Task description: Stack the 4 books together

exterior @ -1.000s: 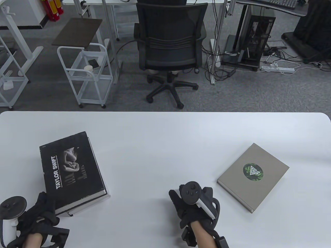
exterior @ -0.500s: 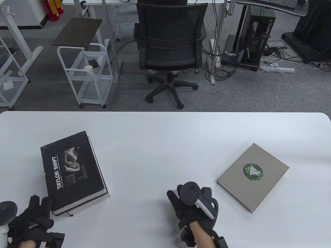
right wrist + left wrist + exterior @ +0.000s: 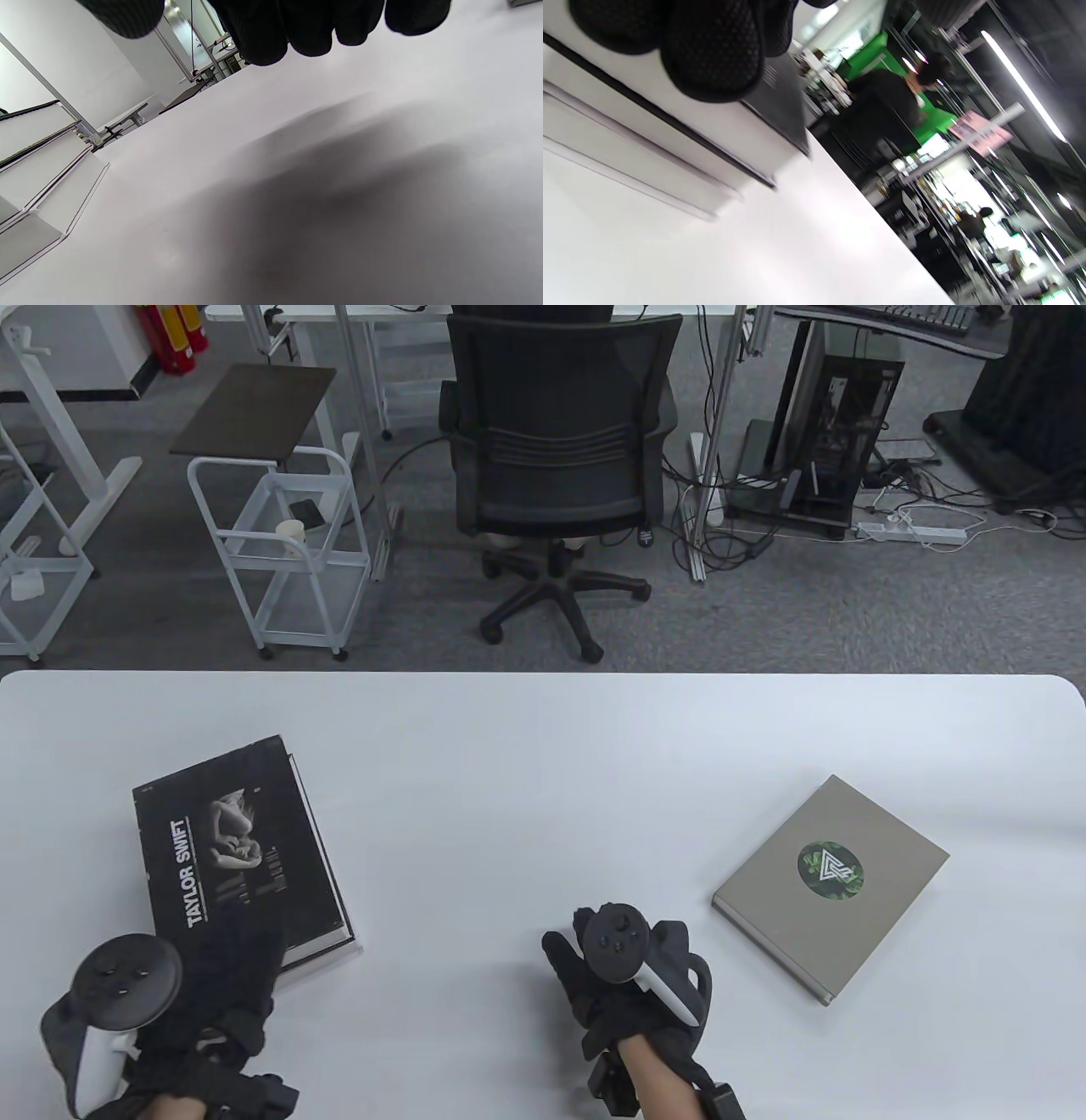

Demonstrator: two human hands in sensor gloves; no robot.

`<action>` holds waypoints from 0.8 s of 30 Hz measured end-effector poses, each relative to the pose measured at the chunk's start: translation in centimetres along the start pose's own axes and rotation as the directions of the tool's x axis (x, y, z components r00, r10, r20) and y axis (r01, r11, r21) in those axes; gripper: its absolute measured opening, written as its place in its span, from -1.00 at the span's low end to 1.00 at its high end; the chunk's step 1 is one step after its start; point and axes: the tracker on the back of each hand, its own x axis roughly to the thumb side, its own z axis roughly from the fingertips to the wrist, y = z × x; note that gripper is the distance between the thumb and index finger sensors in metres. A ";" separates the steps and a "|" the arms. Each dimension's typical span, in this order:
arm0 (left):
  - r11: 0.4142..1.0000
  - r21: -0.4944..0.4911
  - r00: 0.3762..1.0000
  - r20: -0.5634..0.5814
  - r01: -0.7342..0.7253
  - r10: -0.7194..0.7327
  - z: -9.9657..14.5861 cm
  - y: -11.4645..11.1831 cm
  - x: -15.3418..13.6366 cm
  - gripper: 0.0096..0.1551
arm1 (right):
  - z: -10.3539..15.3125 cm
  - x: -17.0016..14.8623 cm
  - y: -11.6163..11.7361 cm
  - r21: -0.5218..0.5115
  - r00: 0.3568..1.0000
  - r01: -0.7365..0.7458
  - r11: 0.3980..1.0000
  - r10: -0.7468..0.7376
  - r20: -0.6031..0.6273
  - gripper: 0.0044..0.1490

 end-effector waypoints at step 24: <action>0.937 -0.256 0.955 0.239 0.237 -0.177 -5.8 -17.4 2.1 -0.13 | 0.2 -0.3 -1.2 -0.091 0.989 -0.135 0.987 0.129 -0.071 0.00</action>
